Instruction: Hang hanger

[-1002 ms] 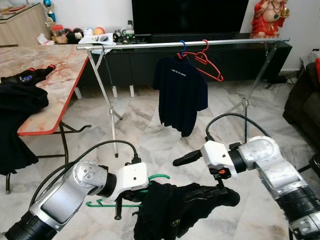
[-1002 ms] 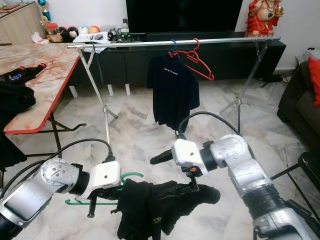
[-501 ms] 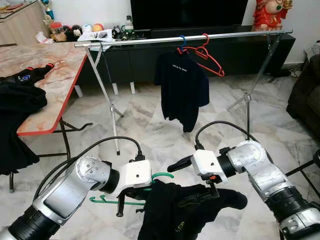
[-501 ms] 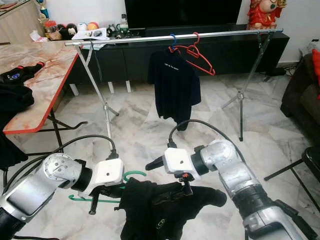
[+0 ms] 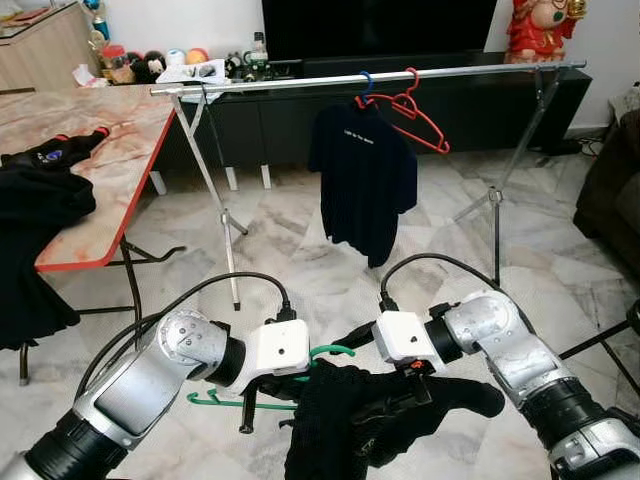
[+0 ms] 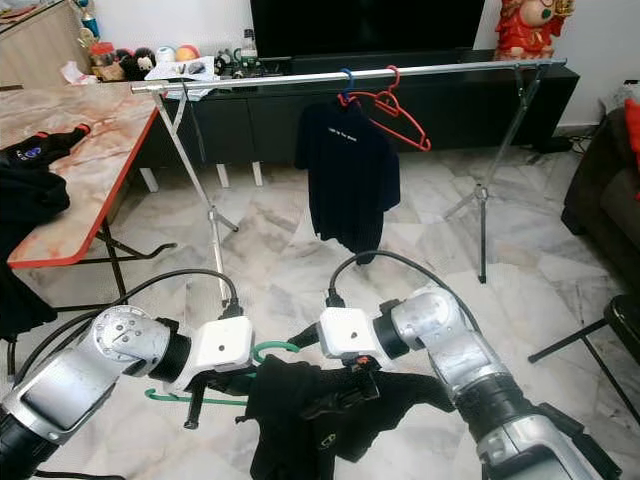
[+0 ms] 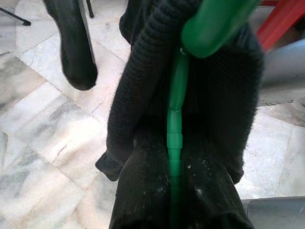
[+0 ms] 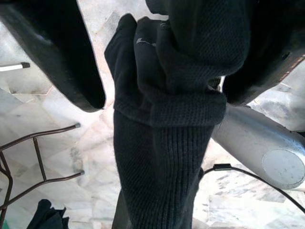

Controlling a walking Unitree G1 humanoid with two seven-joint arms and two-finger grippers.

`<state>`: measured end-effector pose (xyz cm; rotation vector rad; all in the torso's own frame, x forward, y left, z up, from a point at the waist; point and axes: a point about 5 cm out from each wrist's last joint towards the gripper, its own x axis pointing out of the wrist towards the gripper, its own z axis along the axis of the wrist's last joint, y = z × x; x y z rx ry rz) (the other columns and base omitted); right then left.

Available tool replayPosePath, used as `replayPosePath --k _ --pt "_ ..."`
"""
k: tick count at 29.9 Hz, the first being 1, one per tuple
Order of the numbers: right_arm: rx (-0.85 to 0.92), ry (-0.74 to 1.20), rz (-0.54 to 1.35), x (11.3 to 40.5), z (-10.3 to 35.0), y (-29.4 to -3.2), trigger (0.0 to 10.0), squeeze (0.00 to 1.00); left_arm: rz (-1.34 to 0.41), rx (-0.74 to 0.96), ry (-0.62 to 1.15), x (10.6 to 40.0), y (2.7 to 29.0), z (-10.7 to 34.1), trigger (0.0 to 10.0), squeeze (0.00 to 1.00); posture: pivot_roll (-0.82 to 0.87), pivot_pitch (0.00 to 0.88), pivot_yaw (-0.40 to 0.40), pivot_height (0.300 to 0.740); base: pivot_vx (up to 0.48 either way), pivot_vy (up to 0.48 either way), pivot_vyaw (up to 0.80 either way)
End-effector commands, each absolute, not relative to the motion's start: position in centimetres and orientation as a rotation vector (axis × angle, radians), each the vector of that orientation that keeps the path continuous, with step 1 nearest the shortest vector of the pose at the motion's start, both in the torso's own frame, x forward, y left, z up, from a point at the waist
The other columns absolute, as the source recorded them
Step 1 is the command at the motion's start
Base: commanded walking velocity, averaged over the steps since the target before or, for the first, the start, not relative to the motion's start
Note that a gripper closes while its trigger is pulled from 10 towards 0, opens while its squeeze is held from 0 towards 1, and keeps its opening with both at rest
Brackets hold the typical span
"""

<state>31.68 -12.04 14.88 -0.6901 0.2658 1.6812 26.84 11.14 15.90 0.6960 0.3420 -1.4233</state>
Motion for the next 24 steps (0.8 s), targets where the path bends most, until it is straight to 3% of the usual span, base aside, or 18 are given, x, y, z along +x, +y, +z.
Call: replayPosePath --k 1,24 --pt "-0.709 0.273 1.685 31.69 14.74 -12.09 0.0 0.0 -1.425 0.726 0.311 27.05 10.79 16.55 10.0 0.0 0.06 0.069 0.075 0.74 0.0 0.0 0.0" --pt "-0.736 0.294 1.659 32.26 14.78 -12.6 0.0 0.0 -1.377 0.721 0.268 28.0 10.22 17.04 10.0 0.0 0.06 0.078 0.053 0.74 0.0 0.0 0.0"
